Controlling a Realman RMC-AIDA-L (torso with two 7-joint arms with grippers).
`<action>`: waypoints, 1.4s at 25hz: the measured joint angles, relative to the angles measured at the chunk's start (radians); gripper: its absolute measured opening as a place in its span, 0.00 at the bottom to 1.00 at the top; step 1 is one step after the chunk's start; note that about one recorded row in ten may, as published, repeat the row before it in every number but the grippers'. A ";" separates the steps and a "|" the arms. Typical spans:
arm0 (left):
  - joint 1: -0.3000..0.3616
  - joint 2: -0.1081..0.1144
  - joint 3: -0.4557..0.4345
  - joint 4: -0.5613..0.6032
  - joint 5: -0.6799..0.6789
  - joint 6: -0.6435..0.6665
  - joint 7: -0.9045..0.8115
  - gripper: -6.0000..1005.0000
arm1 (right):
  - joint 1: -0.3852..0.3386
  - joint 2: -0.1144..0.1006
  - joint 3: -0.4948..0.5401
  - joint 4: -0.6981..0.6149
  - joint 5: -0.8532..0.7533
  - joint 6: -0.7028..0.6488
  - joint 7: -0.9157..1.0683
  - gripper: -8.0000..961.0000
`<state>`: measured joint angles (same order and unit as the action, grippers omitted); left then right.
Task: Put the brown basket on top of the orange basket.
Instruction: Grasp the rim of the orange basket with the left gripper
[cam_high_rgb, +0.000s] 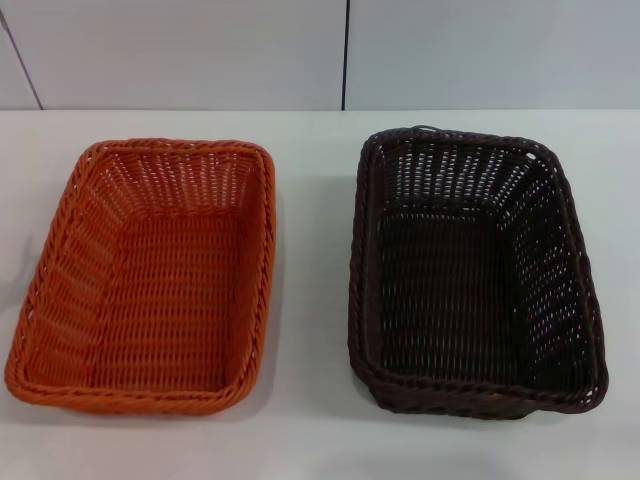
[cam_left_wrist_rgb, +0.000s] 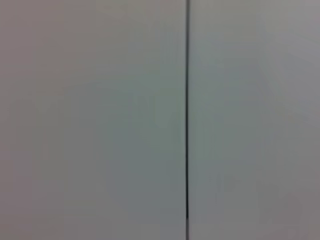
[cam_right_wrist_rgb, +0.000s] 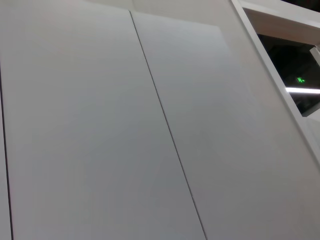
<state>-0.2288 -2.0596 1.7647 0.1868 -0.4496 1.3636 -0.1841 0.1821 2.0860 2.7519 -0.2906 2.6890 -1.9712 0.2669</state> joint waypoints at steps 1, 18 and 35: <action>-0.005 -0.001 -0.003 0.010 0.000 -0.005 0.012 0.85 | 0.001 0.000 0.000 0.000 0.000 0.000 0.000 0.70; 0.146 0.024 -0.141 0.761 0.189 -0.777 0.098 0.85 | 0.003 -0.003 0.000 0.004 0.000 -0.010 0.000 0.69; 0.093 0.110 -0.160 1.255 0.275 -1.686 0.205 0.85 | -0.022 0.000 0.002 0.001 0.002 -0.058 0.000 0.69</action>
<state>-0.1363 -1.9498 1.6046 1.4422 -0.1751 -0.3225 0.0211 0.1604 2.0862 2.7542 -0.2898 2.6911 -2.0293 0.2669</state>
